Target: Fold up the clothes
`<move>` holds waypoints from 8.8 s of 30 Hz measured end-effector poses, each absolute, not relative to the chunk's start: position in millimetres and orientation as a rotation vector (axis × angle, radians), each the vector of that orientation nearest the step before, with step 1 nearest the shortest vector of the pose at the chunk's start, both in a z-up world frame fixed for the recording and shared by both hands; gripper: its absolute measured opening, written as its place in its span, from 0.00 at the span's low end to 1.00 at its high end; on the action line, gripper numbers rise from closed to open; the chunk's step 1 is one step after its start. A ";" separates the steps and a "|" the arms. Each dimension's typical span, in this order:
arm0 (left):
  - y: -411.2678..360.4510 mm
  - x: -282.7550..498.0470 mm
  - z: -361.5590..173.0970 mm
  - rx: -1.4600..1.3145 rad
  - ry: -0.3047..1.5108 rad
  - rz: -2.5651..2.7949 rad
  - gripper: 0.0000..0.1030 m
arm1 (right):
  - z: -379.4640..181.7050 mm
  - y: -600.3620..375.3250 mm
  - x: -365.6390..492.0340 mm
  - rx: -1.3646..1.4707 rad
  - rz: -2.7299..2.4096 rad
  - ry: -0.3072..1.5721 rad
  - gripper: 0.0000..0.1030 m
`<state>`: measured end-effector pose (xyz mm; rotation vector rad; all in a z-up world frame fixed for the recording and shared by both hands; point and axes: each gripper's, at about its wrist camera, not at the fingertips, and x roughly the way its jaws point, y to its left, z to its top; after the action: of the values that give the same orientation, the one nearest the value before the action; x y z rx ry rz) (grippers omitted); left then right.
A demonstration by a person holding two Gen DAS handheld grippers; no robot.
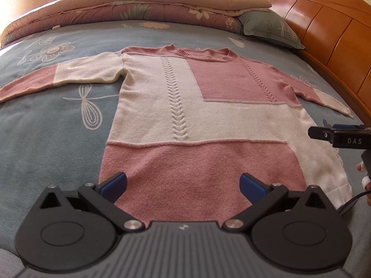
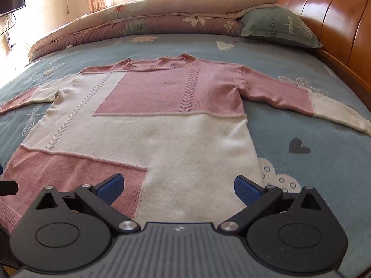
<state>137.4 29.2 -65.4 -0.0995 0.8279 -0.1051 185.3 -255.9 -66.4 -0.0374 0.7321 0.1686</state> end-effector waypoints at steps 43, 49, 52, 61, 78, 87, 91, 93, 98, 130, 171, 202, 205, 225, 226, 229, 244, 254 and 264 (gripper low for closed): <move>-197.6 469.7 -111.0 -0.415 1.176 -0.761 0.99 | -111.1 -236.1 241.8 -0.292 0.334 0.861 1.00; -216.4 483.3 -114.5 -0.378 1.118 -0.716 0.99 | -107.7 -239.2 241.6 -0.278 0.328 0.869 1.00; -221.4 477.9 -99.5 -0.310 1.132 -0.704 0.99 | -105.3 -240.9 240.9 -0.274 0.322 0.877 1.00; -207.8 450.5 -111.4 -0.287 1.238 -0.721 0.99 | -103.1 -239.9 240.3 -0.295 0.315 0.879 1.00; -102.4 389.9 -37.8 -0.189 1.128 -0.404 0.99 | -97.4 -242.2 238.3 -0.252 0.352 0.900 1.00; -26.2 302.7 -48.1 -0.198 1.027 -0.220 0.99 | -90.2 -231.5 243.9 -0.225 0.393 0.905 1.00; -10.1 258.2 -81.2 -0.119 0.964 -0.095 0.99 | -97.1 -228.4 250.7 -0.222 0.386 0.927 1.00; -3.1 236.7 -95.8 -0.119 0.941 -0.060 0.99 | -100.3 -228.5 252.4 -0.226 0.376 0.933 1.00; -1.3 188.3 -113.4 -0.066 0.827 -0.024 0.99 | -105.1 -231.4 253.4 -0.214 0.364 0.932 1.00; -12.2 141.4 -115.9 0.031 0.874 -0.061 0.99 | -102.5 -229.3 250.8 -0.202 0.380 0.926 1.00; 27.6 214.3 -71.4 -0.124 0.788 -0.092 0.99 | -105.3 -187.7 241.3 -0.361 0.614 0.967 1.00; 16.4 265.6 -117.6 -0.013 0.830 -0.124 0.99 | -104.0 -178.8 245.0 -0.319 0.568 0.963 1.00; 16.3 266.4 -112.3 -0.011 0.834 -0.143 0.99 | -99.8 -179.5 244.8 -0.307 0.562 0.949 1.00; 82.2 405.7 -63.1 -0.348 0.861 -0.148 0.99 | -104.5 -183.1 253.8 -0.268 0.523 0.944 1.00; 87.0 419.2 -68.1 -0.385 0.884 -0.143 0.99 | -104.6 -183.3 253.9 -0.268 0.525 0.943 1.00; 99.4 451.7 -87.5 -0.470 0.942 -0.111 0.99 | -105.5 -183.0 254.3 -0.273 0.531 0.940 1.00; 154.2 450.4 -71.5 -0.575 0.838 -0.019 0.99 | -106.7 -182.6 251.9 -0.278 0.538 0.916 1.00; 223.6 452.8 -107.1 -0.711 0.821 0.136 0.99 | -108.3 -183.0 252.0 -0.279 0.544 0.905 1.00; 240.2 455.9 -99.1 -0.727 0.783 0.151 0.99 | -110.0 -182.3 252.9 -0.275 0.559 0.879 1.00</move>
<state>455.9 240.2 -99.1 -0.7272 0.7833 0.1508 252.9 -182.3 -110.0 -0.2751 0.8788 0.5592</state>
